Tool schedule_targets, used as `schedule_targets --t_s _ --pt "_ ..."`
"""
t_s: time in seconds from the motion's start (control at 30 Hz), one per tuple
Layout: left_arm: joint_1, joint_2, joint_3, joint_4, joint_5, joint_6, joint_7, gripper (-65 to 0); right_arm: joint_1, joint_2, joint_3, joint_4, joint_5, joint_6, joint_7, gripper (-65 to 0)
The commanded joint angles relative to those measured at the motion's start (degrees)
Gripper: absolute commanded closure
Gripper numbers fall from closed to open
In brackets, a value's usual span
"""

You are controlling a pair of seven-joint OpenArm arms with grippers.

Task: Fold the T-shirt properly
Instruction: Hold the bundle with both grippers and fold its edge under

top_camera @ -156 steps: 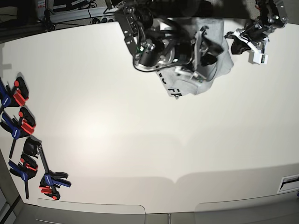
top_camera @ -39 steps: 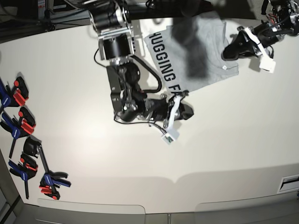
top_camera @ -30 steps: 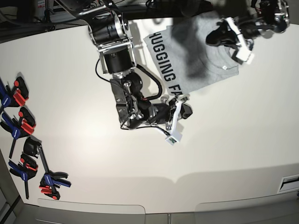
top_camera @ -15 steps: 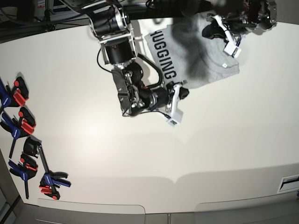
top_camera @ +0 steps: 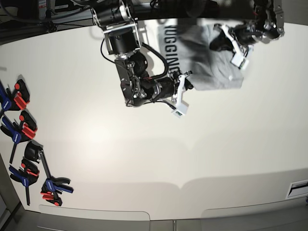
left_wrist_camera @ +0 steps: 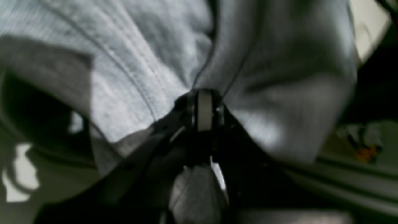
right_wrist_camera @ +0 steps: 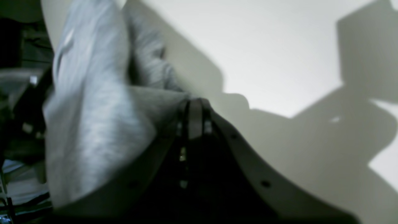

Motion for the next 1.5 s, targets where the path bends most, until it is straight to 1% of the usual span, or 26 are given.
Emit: schedule_targets --t_s 0.0,0.23,0.3,0.4,0.5,0.6,0.67,0.77,0.83,0.97,1.03,1.13,1.3,1.37,1.47 --pt "-0.79 -0.87 -0.37 -0.39 7.58 4.83 1.75 0.0 -0.09 0.55 -0.20 0.11 -2.82 0.28 -3.26 0.0" --pt "-6.93 -0.85 -0.37 -0.42 9.11 5.86 1.68 0.0 -0.04 4.59 -0.20 0.11 -2.58 0.07 -3.78 0.0" --pt "-8.72 -0.85 -0.37 -0.44 9.11 7.17 1.68 0.0 -0.04 5.22 -0.17 0.11 -2.60 0.07 -3.78 0.0" --pt "-11.19 -0.85 -0.37 -0.48 9.09 7.26 1.64 0.0 -0.04 5.53 -0.17 0.11 -1.84 0.07 -4.04 0.0" --pt "-13.46 -0.85 -0.37 -1.95 9.09 7.23 0.85 0.0 -0.04 5.51 -0.20 0.11 2.89 0.07 -6.93 0.0" --pt "-15.63 -0.85 -0.37 -5.27 9.14 7.26 -2.21 0.0 -0.07 5.51 -0.20 0.11 8.74 0.11 -10.08 0.0" --pt "-17.35 -0.85 -0.37 -8.55 9.14 7.26 -4.17 0.0 -0.04 5.51 -0.20 0.13 11.69 0.11 -11.04 0.0" --pt "-20.35 -0.87 -0.37 -13.70 9.09 7.26 -6.08 0.0 -0.04 5.51 -0.20 0.13 14.38 0.11 -11.65 0.0" --pt "-22.18 -0.87 -0.37 -15.80 9.09 7.23 -6.29 0.0 -0.04 5.51 -0.20 0.13 14.32 0.11 -11.74 0.0" --pt "-24.52 -1.16 -0.39 -15.96 8.94 7.23 -6.29 0.0 0.22 5.55 -0.17 0.13 13.86 0.13 -11.72 0.0" --pt "-25.59 -1.38 -0.39 -15.89 8.13 7.21 -6.32 0.0 0.55 5.53 -0.17 0.15 13.88 0.15 -11.45 0.0" --pt "-26.77 -2.25 -0.39 -15.02 5.22 7.21 -6.27 0.0 1.18 5.62 -0.17 0.17 13.88 0.13 -9.94 0.0" --pt "-27.21 -5.18 -0.39 -9.40 -0.07 7.19 -6.78 0.0 3.34 5.81 0.24 0.17 13.55 0.13 -7.82 0.0" --pt "-27.19 -6.62 -0.39 -6.16 -0.20 7.19 -7.13 0.0 4.68 5.84 1.11 0.20 12.87 0.13 -6.80 0.0" --pt "-27.17 -8.76 -0.39 -2.16 -0.20 7.19 -6.91 0.0 7.02 5.81 3.98 0.20 9.25 0.13 -4.52 0.0"
